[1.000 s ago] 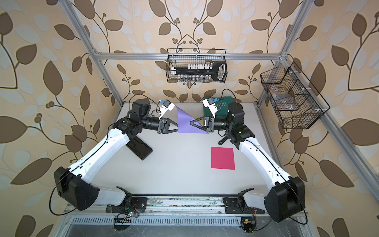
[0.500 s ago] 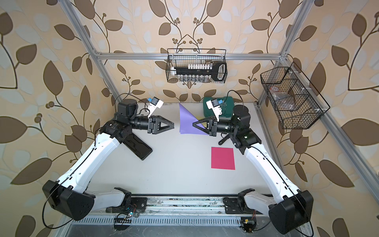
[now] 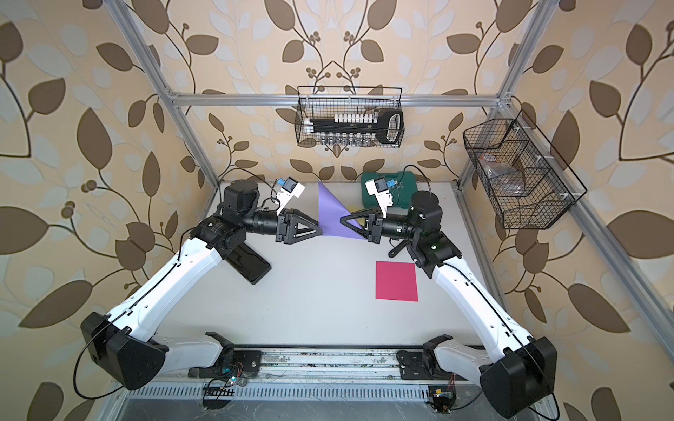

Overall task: Fold the square paper diagonally
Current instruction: Fold the paper.

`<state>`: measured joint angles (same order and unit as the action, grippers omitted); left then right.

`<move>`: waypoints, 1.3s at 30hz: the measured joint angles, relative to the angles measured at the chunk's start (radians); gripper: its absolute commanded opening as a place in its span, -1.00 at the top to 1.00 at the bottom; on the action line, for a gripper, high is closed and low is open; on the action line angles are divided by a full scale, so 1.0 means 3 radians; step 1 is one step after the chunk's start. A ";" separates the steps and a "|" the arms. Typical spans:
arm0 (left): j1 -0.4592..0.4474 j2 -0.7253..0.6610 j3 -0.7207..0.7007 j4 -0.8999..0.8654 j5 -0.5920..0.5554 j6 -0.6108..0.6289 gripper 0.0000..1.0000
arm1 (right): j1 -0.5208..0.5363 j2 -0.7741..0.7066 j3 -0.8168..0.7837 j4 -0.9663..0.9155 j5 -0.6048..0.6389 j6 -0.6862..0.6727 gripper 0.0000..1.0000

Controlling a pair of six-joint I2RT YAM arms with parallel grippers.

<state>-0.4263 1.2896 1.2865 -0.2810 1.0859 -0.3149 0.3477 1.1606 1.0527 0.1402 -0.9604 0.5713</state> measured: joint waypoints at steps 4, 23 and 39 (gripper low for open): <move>0.0000 0.0006 0.0001 -0.0042 -0.0148 0.0014 -0.31 | 0.0000 -0.0020 0.0000 0.0032 0.0017 0.0001 0.68; -0.0067 0.0006 0.0024 -0.0022 -0.0215 -0.0095 0.09 | 0.0019 -0.0022 0.0000 0.0045 0.0051 0.0001 0.71; -0.0130 0.0088 0.0095 -0.0172 -0.0309 -0.0081 0.46 | 0.0080 -0.0019 0.0000 -0.0067 0.0308 -0.0039 0.67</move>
<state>-0.4652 1.3159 1.3151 -0.3325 0.9932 -0.3393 0.3717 1.1549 1.0527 0.1200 -0.8680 0.5594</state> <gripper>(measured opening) 0.266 0.156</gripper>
